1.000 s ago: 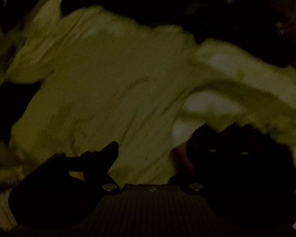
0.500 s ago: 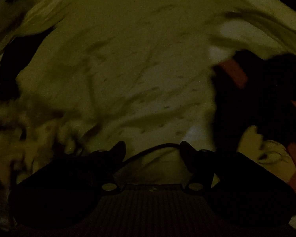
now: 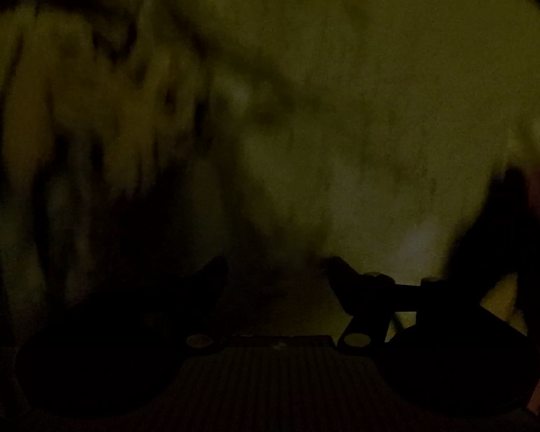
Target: Fold large clothes
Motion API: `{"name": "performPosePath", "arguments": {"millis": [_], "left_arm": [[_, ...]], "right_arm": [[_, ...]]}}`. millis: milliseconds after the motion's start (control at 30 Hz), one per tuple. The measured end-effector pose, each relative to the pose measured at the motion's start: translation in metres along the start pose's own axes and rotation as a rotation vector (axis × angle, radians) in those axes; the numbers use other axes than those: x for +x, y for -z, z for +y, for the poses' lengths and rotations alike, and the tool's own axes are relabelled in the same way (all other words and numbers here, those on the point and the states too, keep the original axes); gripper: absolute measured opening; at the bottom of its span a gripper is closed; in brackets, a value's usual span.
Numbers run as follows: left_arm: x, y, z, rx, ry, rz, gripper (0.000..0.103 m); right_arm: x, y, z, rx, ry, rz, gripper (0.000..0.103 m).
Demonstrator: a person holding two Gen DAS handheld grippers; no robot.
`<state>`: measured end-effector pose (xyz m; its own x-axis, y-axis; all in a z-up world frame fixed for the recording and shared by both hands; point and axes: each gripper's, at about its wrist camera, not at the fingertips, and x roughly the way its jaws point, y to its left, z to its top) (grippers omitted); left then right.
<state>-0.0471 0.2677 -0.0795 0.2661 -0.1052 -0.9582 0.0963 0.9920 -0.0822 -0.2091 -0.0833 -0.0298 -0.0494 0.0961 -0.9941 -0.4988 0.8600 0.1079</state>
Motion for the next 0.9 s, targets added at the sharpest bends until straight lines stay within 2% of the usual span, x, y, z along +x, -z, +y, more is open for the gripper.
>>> {"name": "performPosePath", "arguments": {"millis": [67,133,233,300,367,500,633,700,733,767,800,833,867,900], "left_arm": [[-0.001,0.001,0.001,0.009,0.005,0.001,0.103],[0.001,0.002,-0.001,0.04,0.018,0.006,0.103],[0.009,0.007,-0.012,0.124,0.048,0.007,0.103],[0.015,0.008,-0.02,0.177,0.051,0.013,0.103],[0.021,0.008,-0.029,0.215,0.051,0.015,0.103],[0.026,0.001,-0.041,0.228,0.101,-0.012,0.103],[0.041,-0.004,-0.045,0.213,0.109,0.022,0.103],[0.047,-0.007,-0.041,0.168,0.115,0.033,0.094],[0.047,-0.008,-0.038,0.136,0.134,0.041,0.086],[0.047,-0.009,-0.036,0.103,0.154,0.048,0.071],[0.045,-0.01,-0.034,0.081,0.172,0.051,0.063],[0.043,-0.009,-0.033,0.075,0.181,0.051,0.049],[0.039,-0.009,-0.032,0.069,0.19,0.05,0.038],[0.033,-0.009,-0.029,0.049,0.206,0.046,0.035]], "right_arm": [[-0.001,0.043,-0.011,0.089,-0.02,0.08,0.068],[-0.008,0.087,-0.017,0.173,-0.007,0.108,0.068],[-0.029,0.138,-0.014,0.3,0.026,0.064,0.068],[-0.04,0.145,-0.008,0.361,0.087,-0.004,0.068],[-0.047,0.134,-0.007,0.427,0.132,-0.097,0.069],[-0.047,0.081,-0.016,0.517,0.123,-0.259,0.069],[-0.033,0.037,-0.038,0.592,0.082,-0.324,0.069],[-0.018,0.024,-0.057,0.68,0.041,-0.322,0.068],[-0.008,0.018,-0.064,0.728,0.009,-0.309,0.067],[0.002,0.013,-0.071,0.78,-0.032,-0.285,0.065],[0.011,0.007,-0.076,0.825,-0.079,-0.26,0.057],[0.015,0.003,-0.078,0.843,-0.112,-0.249,0.036],[0.019,-0.002,-0.077,0.842,-0.131,-0.229,0.02],[0.023,-0.006,-0.074,0.82,-0.152,-0.198,0.007]]}}
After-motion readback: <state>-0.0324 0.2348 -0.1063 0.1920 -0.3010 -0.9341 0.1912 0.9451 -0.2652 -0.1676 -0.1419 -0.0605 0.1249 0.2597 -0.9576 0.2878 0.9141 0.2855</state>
